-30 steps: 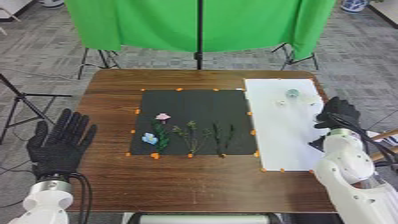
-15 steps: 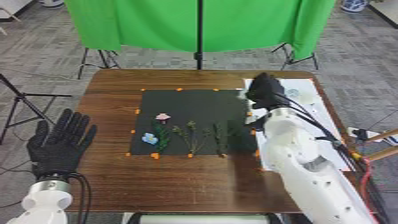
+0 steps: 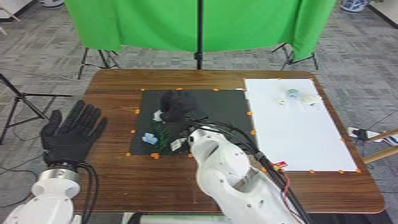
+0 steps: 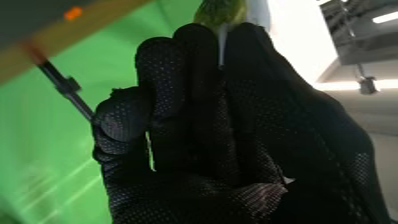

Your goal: Arrange flowers

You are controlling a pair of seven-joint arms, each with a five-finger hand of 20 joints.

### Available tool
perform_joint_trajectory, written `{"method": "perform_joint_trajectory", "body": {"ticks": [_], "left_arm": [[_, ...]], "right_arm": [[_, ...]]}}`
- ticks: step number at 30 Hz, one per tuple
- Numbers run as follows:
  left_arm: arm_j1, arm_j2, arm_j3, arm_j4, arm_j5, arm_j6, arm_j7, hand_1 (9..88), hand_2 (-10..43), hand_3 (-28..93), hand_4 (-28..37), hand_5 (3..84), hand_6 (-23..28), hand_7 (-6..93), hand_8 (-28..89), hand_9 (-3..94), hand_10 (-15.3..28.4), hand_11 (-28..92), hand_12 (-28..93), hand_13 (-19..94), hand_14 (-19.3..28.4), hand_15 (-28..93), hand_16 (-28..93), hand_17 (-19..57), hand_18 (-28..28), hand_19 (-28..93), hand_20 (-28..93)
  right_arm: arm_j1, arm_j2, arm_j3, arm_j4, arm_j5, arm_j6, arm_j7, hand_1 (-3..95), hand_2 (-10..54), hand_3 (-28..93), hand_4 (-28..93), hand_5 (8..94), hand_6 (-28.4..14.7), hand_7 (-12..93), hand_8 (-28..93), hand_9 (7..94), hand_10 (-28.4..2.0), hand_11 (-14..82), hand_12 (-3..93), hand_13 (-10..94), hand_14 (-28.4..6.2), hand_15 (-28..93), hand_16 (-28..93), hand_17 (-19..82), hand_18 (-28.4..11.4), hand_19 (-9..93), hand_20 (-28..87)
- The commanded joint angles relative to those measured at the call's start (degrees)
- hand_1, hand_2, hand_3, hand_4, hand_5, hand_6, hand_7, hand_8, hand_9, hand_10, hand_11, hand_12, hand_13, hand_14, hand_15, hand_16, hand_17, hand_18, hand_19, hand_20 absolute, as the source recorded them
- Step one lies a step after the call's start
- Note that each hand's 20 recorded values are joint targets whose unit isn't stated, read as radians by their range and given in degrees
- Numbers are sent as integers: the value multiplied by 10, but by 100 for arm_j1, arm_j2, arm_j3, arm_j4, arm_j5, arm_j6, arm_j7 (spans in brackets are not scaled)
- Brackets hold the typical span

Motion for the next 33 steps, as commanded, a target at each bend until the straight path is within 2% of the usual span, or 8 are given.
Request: {"method": "perform_joint_trajectory", "body": {"ticks": [1, 12, 13, 14, 17, 20, 24, 33], "left_arm": [[494, -62, -213, -216, 58, 50, -96, 271, 118, 758, -282, 473, 102, 142, -89, 401, 173, 220, 126, 281, 176, 426, -56, -50, 146, 310, 168], [518, -101, -282, -239, 191, 85, -345, 278, 128, 753, -282, 480, 110, 134, -86, 401, 182, 222, 126, 274, 187, 432, -58, -57, 149, 318, 167], [729, -132, -375, -370, 253, 37, -370, 278, 128, 753, -282, 480, 111, 133, -86, 401, 183, 221, 126, 273, 189, 432, -59, -58, 149, 318, 167], [-20, 26, -17, 92, 249, 274, -362, 279, 129, 753, -282, 480, 112, 133, -85, 401, 184, 221, 126, 271, 190, 432, -59, -59, 149, 318, 167], [-75, 46, 36, 117, 252, 292, -340, 281, 130, 752, -282, 482, 114, 129, -84, 401, 186, 221, 126, 269, 192, 431, -58, -60, 149, 319, 166], [-112, 61, 35, 211, 689, 85, -529, 282, 130, 751, -281, 482, 116, 129, -82, 400, 192, 218, 126, 264, 198, 428, -58, -62, 150, 318, 165], [-189, 24, 70, 258, 750, -178, -692, 285, 124, 748, -279, 475, 122, 118, -79, 388, 204, 206, 127, 247, 209, 417, -58, -66, 151, 315, 163], [-142, 25, 32, 241, 631, -141, -532, 285, 119, 739, -272, 464, 112, 107, -70, 382, 191, 189, 135, 252, 195, 387, -48, -61, 150, 304, 159]], "right_arm": [[-106, 224, -112, -89, -226, 80, 334, 665, -95, 667, -242, 688, -24, 421, 117, 796, -115, 211, 469, 648, -76, 541, 414, 367, -201, 912, 445], [-99, 90, -106, 251, -892, 179, 491, 665, -95, 671, -256, 674, -16, 451, 103, 793, -110, 216, 471, 646, -73, 541, 421, 376, -199, 924, 455], [-107, 198, -283, 124, -835, 291, 732, 665, -95, 672, -257, 673, -16, 452, 102, 793, -110, 216, 472, 646, -73, 541, 421, 376, -198, 924, 454], [-58, -352, 328, 772, -1049, 105, 81, 663, -95, 674, -257, 671, -14, 455, 101, 793, -109, 216, 471, 646, -73, 542, 422, 376, -199, 923, 453], [-123, -479, 400, 859, -1156, 30, -60, 662, -95, 677, -259, 670, -13, 459, 96, 792, -108, 218, 471, 646, -73, 542, 422, 374, -200, 921, 451], [-194, -650, 406, 963, -1456, 88, -171, 661, -95, 678, -260, 668, -13, 463, 91, 790, -110, 218, 470, 641, -74, 543, 428, 367, -201, 912, 448], [-157, -729, 411, 1154, -1840, 253, -130, 662, -95, 677, -264, 665, -14, 470, 81, 785, -110, 217, 466, 626, -81, 542, 443, 357, -204, 899, 446], [-71, -602, 344, 1138, -1944, 191, 65, 651, -95, 702, -273, 670, -12, 480, 78, 781, -113, 211, 469, 601, -95, 551, 461, 346, -211, 891, 451]]}}
